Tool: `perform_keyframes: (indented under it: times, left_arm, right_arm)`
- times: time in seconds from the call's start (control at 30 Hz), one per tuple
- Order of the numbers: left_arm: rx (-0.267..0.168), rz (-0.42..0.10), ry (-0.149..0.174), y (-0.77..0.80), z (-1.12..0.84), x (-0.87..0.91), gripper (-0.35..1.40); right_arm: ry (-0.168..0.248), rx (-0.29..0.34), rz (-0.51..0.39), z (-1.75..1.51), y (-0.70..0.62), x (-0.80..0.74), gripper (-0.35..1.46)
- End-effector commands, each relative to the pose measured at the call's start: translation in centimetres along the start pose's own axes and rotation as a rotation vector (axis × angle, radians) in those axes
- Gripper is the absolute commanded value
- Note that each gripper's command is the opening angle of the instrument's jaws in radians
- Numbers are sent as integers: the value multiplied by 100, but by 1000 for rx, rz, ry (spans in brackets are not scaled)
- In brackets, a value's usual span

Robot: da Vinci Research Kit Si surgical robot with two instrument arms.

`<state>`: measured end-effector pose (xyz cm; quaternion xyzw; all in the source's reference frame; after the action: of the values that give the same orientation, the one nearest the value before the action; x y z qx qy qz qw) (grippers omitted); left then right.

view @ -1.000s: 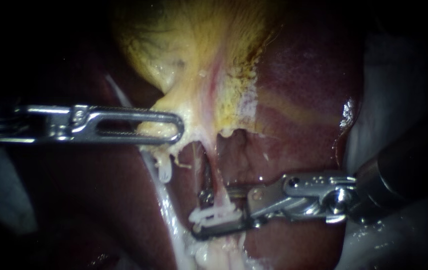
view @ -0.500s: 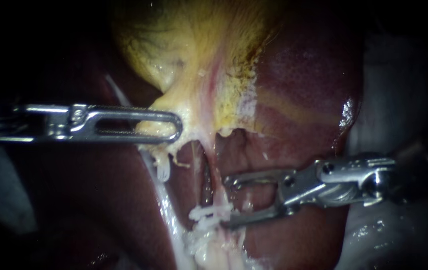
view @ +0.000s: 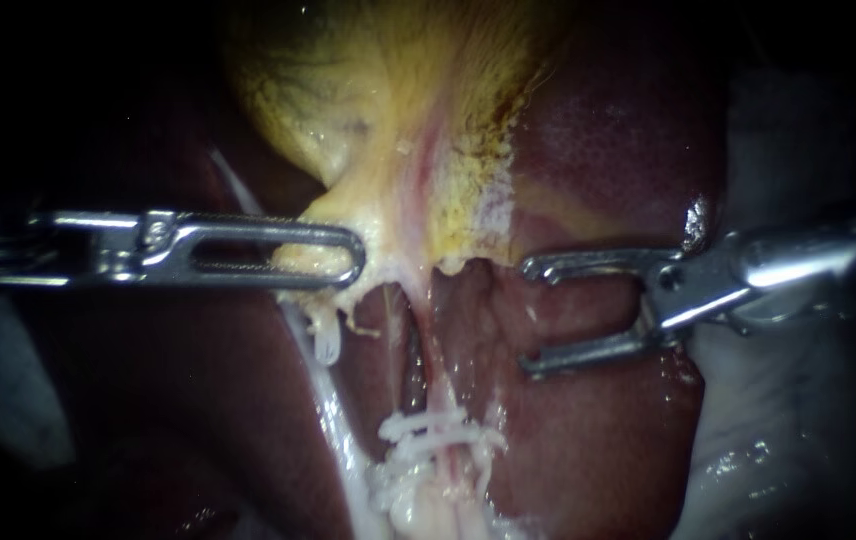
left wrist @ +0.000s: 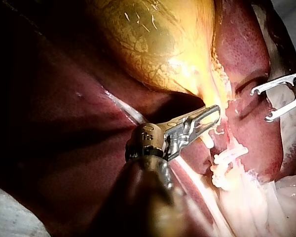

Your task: Going back second clip right tube

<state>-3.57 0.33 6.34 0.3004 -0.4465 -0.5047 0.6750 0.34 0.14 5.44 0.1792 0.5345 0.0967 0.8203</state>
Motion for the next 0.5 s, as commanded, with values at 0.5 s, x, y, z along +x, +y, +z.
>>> perform_keyframes:
  times: [0.5]
  left_arm:
    - [-14, 25, 22, 60, 68, 16, -35]
  right_arm:
    - [4, -3, -12, 0, 0, -1, 50]
